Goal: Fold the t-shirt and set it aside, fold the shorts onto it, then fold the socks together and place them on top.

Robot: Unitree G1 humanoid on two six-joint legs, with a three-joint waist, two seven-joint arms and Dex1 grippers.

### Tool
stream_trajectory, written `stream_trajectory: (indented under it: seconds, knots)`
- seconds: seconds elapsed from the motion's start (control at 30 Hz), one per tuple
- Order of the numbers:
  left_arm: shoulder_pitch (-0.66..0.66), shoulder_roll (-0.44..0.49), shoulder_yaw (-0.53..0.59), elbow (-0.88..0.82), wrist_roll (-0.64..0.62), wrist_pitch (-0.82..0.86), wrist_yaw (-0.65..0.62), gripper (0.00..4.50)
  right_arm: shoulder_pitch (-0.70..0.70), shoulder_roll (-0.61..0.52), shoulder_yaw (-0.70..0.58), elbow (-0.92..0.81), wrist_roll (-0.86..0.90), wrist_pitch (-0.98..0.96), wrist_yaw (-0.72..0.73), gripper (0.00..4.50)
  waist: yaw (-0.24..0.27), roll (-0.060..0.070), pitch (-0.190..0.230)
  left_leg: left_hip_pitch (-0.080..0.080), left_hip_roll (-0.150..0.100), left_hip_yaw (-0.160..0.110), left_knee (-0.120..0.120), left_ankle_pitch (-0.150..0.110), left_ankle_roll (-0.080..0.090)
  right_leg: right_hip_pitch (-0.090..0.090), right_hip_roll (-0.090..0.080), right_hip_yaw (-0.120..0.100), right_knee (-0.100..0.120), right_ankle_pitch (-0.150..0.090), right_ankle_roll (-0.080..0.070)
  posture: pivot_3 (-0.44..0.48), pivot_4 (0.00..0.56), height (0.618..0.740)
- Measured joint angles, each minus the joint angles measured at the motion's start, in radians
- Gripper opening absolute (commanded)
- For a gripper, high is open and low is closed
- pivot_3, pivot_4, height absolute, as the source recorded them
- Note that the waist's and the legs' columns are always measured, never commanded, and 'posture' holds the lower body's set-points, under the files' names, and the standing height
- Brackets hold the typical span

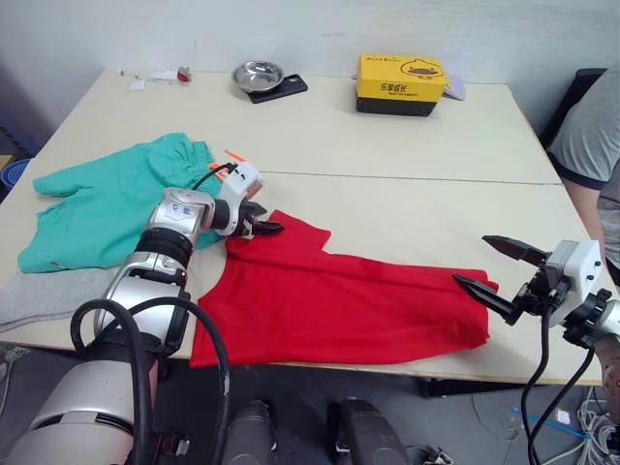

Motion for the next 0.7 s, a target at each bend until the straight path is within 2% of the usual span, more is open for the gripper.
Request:
stream_trajectory:
  seconds: [0.1,0.23,0.27,0.4,0.7]
  knots:
    - [0.006,-0.007,0.024,0.013,-0.005,-0.040,0.001,1.61,0.031,-0.009,-0.025,-0.004,0.007,0.003,0.005,4.50,0.001,0.000,0.000,0.000,0.000,0.000,0.000,0.000,0.000,0.000,0.000,0.000,0.000,0.000,0.000,0.000,0.150,0.740]
    - [0.046,-0.019,0.122,0.014,-0.075,-0.141,-0.017,0.23,0.080,-0.026,-0.069,-0.010,0.008,0.004,0.019,4.50,0.000,-0.001,0.001,-0.001,0.000,-0.001,0.000,0.000,0.000,-0.001,0.000,-0.001,-0.001,0.000,0.000,0.000,0.150,0.740]
    - [0.048,-0.019,0.140,0.011,-0.090,-0.173,-0.030,0.03,0.087,-0.026,-0.071,-0.010,0.008,0.004,0.022,4.50,0.000,-0.002,0.001,-0.001,0.000,-0.001,0.000,0.000,0.000,-0.001,0.000,-0.001,0.000,0.000,0.000,0.000,0.150,0.740]
    - [0.082,-0.011,0.168,-0.063,-0.118,-0.318,-0.101,0.03,0.101,-0.027,-0.073,-0.010,0.008,0.004,0.031,4.50,0.000,-0.002,0.001,0.000,0.000,0.000,0.000,0.000,0.000,0.000,0.000,0.000,0.000,0.000,0.000,0.000,0.150,0.740]
    - [0.307,0.052,0.166,-0.280,-0.149,-0.630,-0.293,0.03,0.128,-0.026,-0.075,0.009,0.005,-0.013,0.039,4.50,-0.001,-0.002,0.001,0.000,0.001,0.001,0.000,0.000,0.000,0.000,0.000,0.000,0.000,0.000,0.000,0.000,0.150,0.740]
